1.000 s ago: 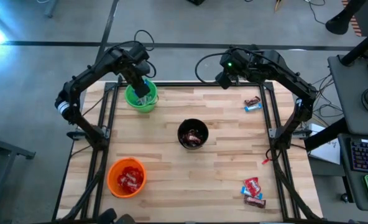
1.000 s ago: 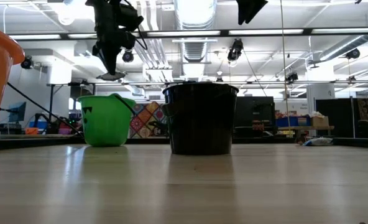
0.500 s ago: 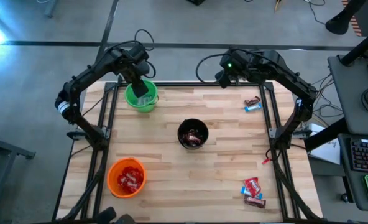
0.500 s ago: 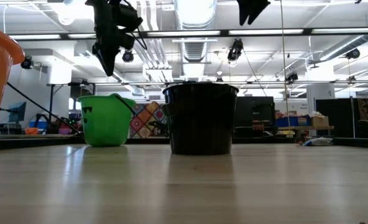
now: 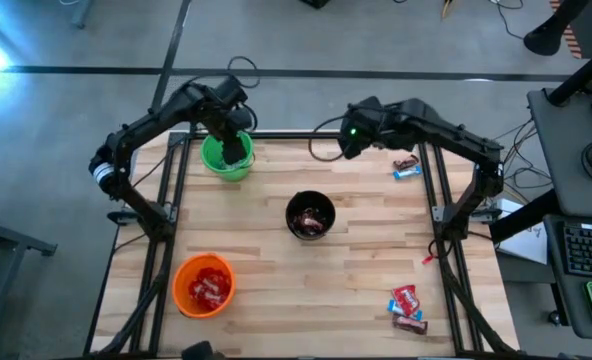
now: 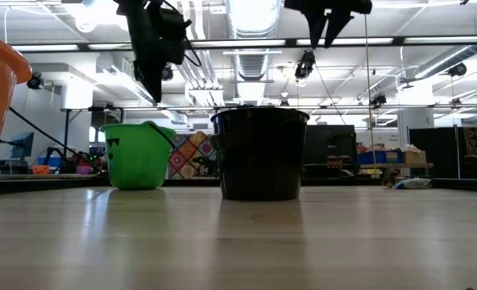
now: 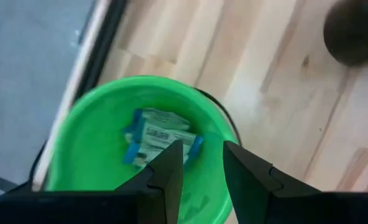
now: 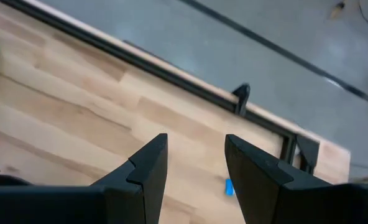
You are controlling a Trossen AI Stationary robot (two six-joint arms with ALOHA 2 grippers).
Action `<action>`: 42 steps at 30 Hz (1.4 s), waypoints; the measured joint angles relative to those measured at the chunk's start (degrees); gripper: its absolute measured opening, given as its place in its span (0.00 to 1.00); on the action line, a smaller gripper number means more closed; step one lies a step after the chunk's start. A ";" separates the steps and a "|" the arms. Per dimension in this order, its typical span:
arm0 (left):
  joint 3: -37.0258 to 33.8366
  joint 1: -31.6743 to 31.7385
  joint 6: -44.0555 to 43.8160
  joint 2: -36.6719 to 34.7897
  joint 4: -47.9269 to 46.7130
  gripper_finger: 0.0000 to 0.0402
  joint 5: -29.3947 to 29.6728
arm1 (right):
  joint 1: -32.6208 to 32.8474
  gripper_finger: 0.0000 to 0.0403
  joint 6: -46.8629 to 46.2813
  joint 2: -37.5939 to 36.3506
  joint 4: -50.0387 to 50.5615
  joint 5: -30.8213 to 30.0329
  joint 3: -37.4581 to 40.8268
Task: Sort candy
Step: Put the red candy pack into the orange bucket
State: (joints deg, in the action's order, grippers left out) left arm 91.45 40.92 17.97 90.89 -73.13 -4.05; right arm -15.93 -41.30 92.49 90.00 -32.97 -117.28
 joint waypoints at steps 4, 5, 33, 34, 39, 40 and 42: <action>-4.27 -2.03 1.36 0.00 2.73 0.23 -0.04 | 0.50 0.38 -4.10 -0.02 0.01 -0.05 4.92; -5.44 -2.55 1.57 0.00 3.35 0.23 -0.09 | 0.45 0.38 -4.98 -0.03 0.00 -0.21 6.11; -3.71 -19.59 1.21 -3.79 5.95 0.23 -6.58 | -1.96 0.38 -21.77 -4.95 0.00 12.98 30.57; -3.73 -20.02 1.21 -4.26 5.64 0.23 -6.56 | -1.15 0.38 -22.63 -6.05 -0.04 13.61 31.30; -3.75 -20.76 1.19 -6.60 4.31 0.23 -5.78 | 5.05 0.38 -30.32 -12.04 0.13 17.56 34.44; -3.75 -20.76 1.14 -7.06 4.29 0.23 -5.62 | 6.72 0.38 -31.96 -12.98 0.09 18.03 34.68; -3.75 -20.74 1.06 -7.87 4.29 0.23 -5.53 | 10.31 0.38 -35.67 -14.50 0.07 18.24 34.93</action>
State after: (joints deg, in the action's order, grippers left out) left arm 87.70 20.18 19.03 83.02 -68.84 -9.59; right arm -5.62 -76.97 77.99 90.07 -14.73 -82.35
